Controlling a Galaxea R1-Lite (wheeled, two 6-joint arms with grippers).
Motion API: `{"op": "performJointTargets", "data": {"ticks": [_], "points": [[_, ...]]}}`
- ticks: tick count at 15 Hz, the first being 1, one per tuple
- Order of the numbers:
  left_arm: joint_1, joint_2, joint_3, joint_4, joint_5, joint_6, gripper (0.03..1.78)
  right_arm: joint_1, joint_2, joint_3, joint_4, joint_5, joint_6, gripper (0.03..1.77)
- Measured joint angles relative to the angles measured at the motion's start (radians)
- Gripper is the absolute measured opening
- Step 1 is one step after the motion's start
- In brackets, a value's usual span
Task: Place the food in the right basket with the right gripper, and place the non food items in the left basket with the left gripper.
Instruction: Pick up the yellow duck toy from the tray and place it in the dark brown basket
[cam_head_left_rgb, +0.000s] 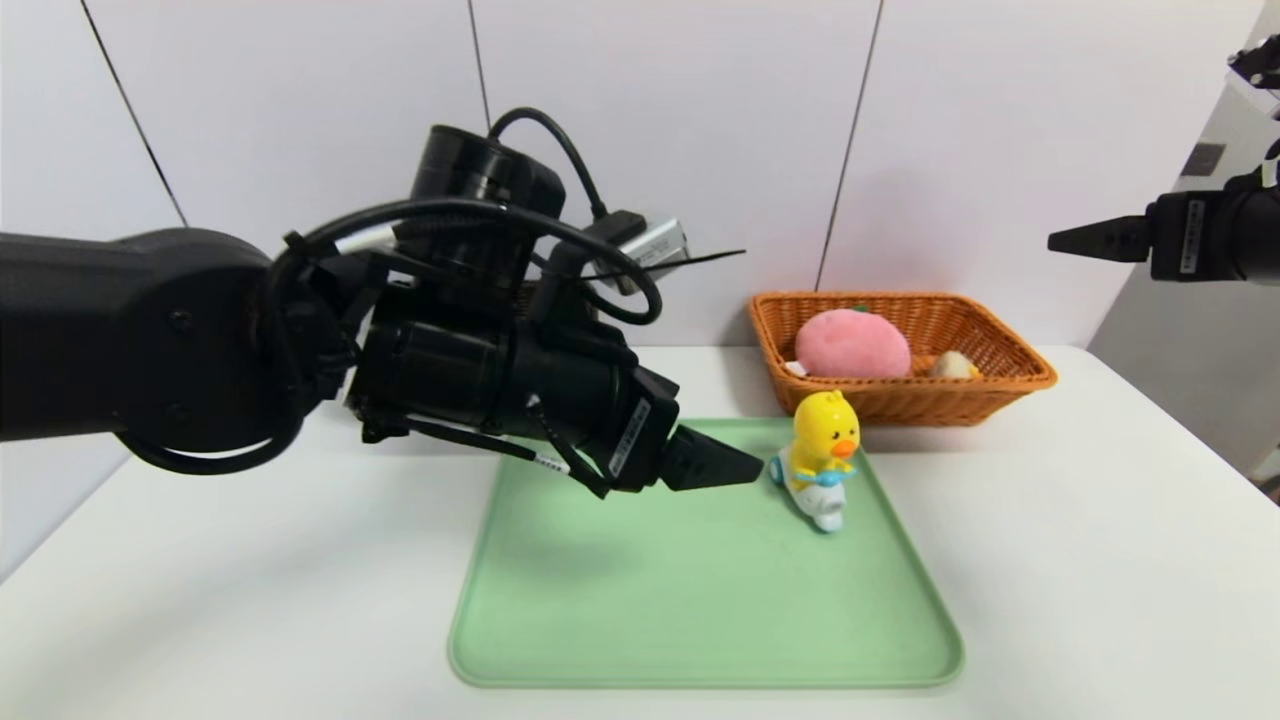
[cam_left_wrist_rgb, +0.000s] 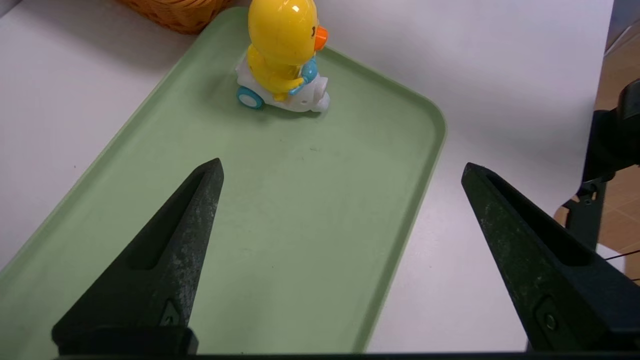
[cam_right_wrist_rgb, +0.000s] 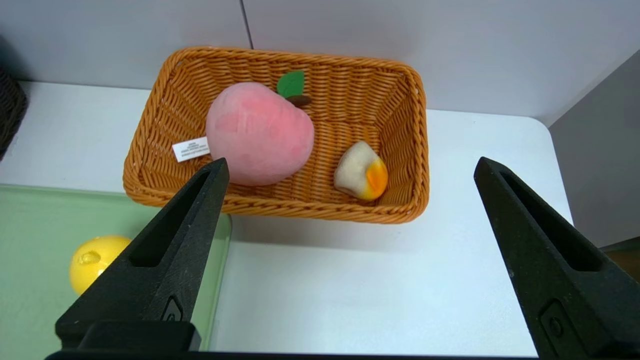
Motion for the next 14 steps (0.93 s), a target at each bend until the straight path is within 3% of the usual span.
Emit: {"op": "performJointTargets", "data": {"ticks": [2, 10, 14], "points": [[-0.001, 0.035, 0.033, -0.094, -0.013, 0.028, 1.69, 0.003, -0.014, 0.000, 0.004, 0.000, -0.002, 1.69], [0.000, 0.226, 0.102, -0.512, -0.198, 0.037, 1.69, 0.003, -0.057, -0.001, 0.059, -0.002, -0.006, 1.69], [-0.002, 0.306, 0.106, -0.633, -0.206, 0.051, 1.69, 0.002, -0.062, -0.001, 0.072, -0.003, -0.007, 1.69]]}}
